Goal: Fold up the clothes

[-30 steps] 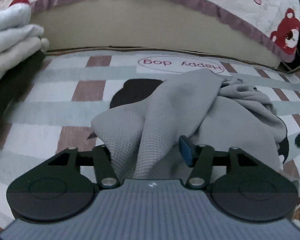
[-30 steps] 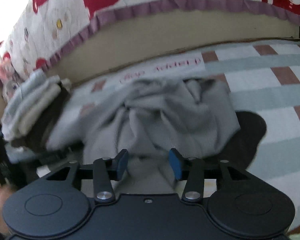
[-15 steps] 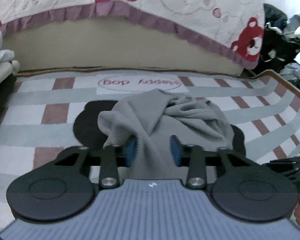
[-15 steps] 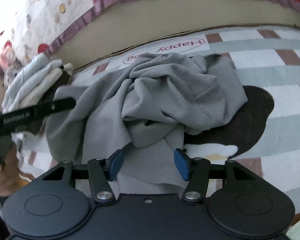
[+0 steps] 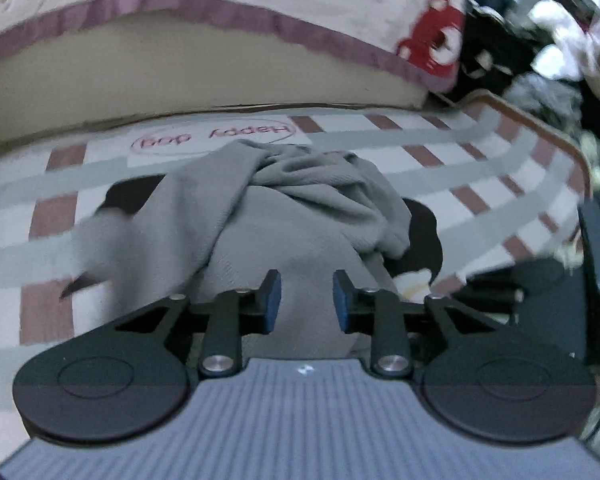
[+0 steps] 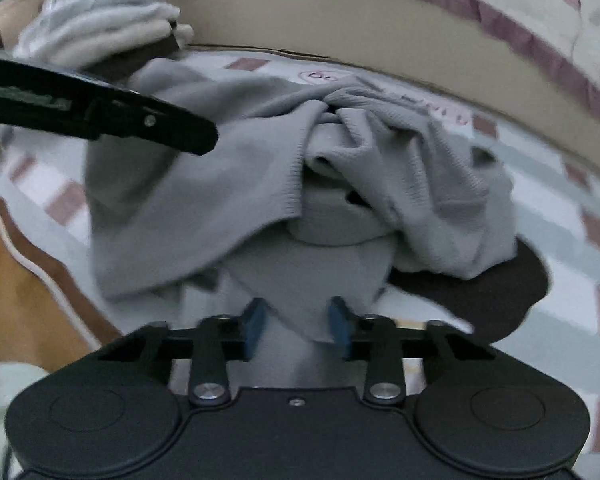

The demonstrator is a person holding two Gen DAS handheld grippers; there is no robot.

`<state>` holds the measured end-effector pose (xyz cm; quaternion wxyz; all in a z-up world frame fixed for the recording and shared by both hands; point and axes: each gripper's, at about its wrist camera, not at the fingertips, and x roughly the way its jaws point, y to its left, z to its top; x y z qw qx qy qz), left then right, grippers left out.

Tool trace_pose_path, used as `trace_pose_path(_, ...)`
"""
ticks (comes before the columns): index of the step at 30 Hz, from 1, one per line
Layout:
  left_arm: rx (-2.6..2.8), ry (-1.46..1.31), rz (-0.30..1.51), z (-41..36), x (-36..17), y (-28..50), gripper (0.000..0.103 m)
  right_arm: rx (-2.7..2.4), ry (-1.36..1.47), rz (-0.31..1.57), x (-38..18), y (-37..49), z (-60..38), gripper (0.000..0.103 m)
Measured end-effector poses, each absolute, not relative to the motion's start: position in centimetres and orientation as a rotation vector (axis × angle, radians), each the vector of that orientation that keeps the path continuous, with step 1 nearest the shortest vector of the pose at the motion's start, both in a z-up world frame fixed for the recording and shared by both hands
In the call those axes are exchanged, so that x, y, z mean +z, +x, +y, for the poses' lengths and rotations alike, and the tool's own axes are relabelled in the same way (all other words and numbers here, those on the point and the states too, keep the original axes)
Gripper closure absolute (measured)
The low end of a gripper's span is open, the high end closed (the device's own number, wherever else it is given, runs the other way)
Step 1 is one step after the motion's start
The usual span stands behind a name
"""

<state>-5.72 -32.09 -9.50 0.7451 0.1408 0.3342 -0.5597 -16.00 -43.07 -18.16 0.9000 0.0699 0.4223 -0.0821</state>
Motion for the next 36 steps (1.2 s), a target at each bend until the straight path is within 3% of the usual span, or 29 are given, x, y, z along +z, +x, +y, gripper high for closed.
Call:
trace_pose_path(1,-1.250,0.332,0.717,-32.2,-9.6,-6.2,0.062,-0.185,0.119,0.874,-18.2,-16.0,-43.1,0.099)
trace_pose_path(3,-1.306,0.376,0.686,-32.3,-9.6,-7.1,0.057,-0.217,0.086,0.865,-18.2,-15.9,-43.5,0.099)
trace_pose_path(7,-1.333,0.471,0.547,-32.8,-9.9,-9.8,0.033,-0.297,0.161,0.775,-16.5,-16.9,-45.4,0.100)
trace_pose_path(14,-1.144,0.577,0.625,-35.4,-14.0,-9.9,0.030,-0.464,0.110,0.726,-14.2,-19.0,-47.1,0.101)
trace_pose_path(15,-1.105,0.558,0.652,-35.4,-14.3,-9.2,0.041,-0.487,0.102,0.719,-13.8,-19.3,-47.3,0.101)
trace_pose_path(16,-1.067,0.531,0.677,-35.1,-14.5,-8.4,0.067,-0.511,0.095,0.711,-13.5,-19.6,-47.6,0.101)
trace_pose_path(18,-1.002,0.431,0.716,-34.1,-13.9,-6.4,0.089,-0.556,0.085,0.701,-13.0,-20.1,-48.1,0.101)
trace_pose_path(19,-0.971,0.378,0.735,-33.6,-13.6,-5.4,0.094,-0.571,0.096,0.708,-13.1,-20.4,-48.4,0.101)
trace_pose_path(26,-0.800,0.249,0.511,-29.8,-8.1,-2.5,0.097,-0.581,0.255,0.726,-14.3,-21.8,-49.9,0.101)
trace_pose_path(33,-0.836,0.197,0.427,-29.8,-4.1,-2.8,0.097,-0.475,0.190,0.682,-13.2,-21.5,-47.3,0.099)
trace_pose_path(36,-0.845,0.171,0.450,-29.8,-3.7,-2.6,0.097,-0.409,0.134,0.655,-12.3,-21.4,-46.0,0.092)
